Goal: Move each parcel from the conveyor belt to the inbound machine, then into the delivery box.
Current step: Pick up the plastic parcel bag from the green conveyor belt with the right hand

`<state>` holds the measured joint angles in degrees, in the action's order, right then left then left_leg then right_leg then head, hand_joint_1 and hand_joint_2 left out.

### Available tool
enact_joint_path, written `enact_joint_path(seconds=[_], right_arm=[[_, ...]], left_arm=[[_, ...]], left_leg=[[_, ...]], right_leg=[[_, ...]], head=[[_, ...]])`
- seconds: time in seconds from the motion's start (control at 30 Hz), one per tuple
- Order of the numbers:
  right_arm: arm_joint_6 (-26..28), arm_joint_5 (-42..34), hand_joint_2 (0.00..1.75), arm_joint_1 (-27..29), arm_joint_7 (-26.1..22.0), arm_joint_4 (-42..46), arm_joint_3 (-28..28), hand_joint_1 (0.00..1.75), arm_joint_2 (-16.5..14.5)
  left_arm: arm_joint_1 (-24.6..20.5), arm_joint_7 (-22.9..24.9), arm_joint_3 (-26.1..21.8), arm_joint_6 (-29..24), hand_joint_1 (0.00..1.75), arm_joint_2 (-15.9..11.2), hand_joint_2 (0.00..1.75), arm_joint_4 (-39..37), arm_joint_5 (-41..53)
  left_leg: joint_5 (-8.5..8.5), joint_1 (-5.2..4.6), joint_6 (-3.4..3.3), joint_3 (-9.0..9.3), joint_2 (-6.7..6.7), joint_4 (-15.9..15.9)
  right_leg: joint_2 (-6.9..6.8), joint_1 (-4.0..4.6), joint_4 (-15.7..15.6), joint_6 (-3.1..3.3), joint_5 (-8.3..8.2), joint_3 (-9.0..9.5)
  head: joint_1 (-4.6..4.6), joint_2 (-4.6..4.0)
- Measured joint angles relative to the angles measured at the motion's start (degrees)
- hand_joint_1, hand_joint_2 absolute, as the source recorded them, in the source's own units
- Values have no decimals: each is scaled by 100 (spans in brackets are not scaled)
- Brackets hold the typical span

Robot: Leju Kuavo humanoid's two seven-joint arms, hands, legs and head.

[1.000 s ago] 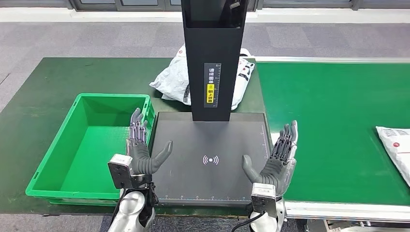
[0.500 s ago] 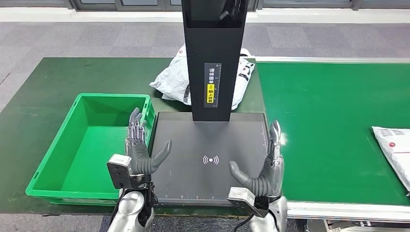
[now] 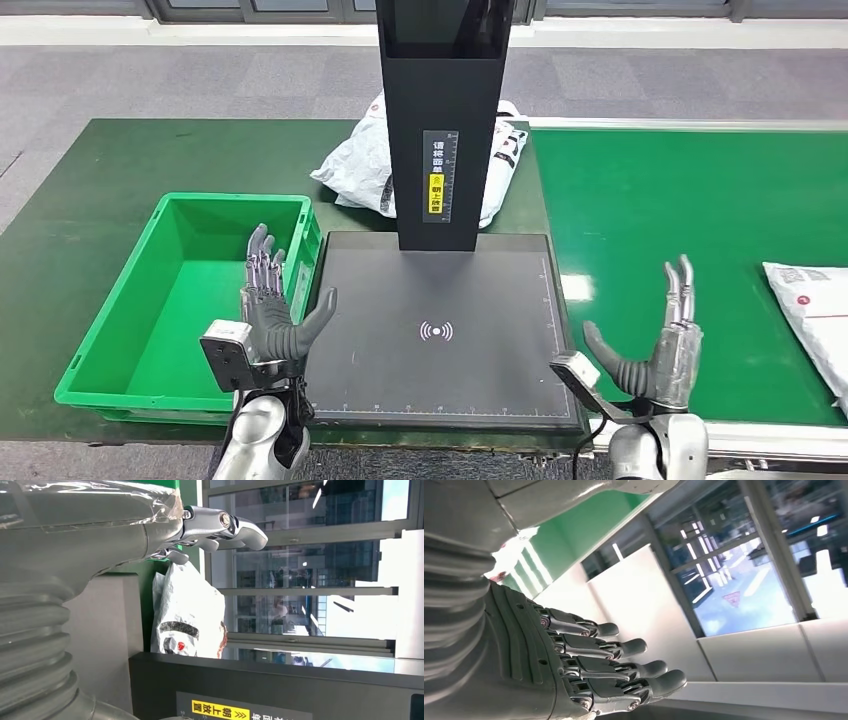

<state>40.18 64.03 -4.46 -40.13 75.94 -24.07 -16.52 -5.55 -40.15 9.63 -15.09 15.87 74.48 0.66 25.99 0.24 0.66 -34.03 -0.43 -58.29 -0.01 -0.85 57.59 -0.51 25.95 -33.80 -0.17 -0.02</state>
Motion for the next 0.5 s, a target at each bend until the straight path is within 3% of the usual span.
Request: enact_joint_path(seconds=[0.17,0.27,0.37,0.5], right_arm=[[-1,1368,175,-507,80,11,-1265,0,5],[-2,1842,175,-809,442,-32,-2101,0,148],[-4,2207,175,-1010,1407,-207,-2653,0,471],[-3,2336,175,-1101,2651,-605,-2819,0,948]], left_arm=[[16,0,-33,-27,0,3,175,55,-19],[30,0,-56,-76,0,4,175,113,-33],[44,0,-72,-125,0,4,175,195,-52],[60,0,-98,-168,0,4,175,281,-58]], left_leg=[[-3,-1,-5,0,2,-1],[-7,-6,-12,-2,-3,-2],[-5,-9,-17,-4,-6,-3],[-1,-11,-23,-3,-3,-3]], right_leg=[[-1,-2,-1,-1,-1,-1],[-8,-8,-1,-5,-3,2],[-8,-12,-3,-7,-4,5],[-5,-13,-4,-8,-5,4]], head=[[0,1],[0,2],[2,2],[1,1]])
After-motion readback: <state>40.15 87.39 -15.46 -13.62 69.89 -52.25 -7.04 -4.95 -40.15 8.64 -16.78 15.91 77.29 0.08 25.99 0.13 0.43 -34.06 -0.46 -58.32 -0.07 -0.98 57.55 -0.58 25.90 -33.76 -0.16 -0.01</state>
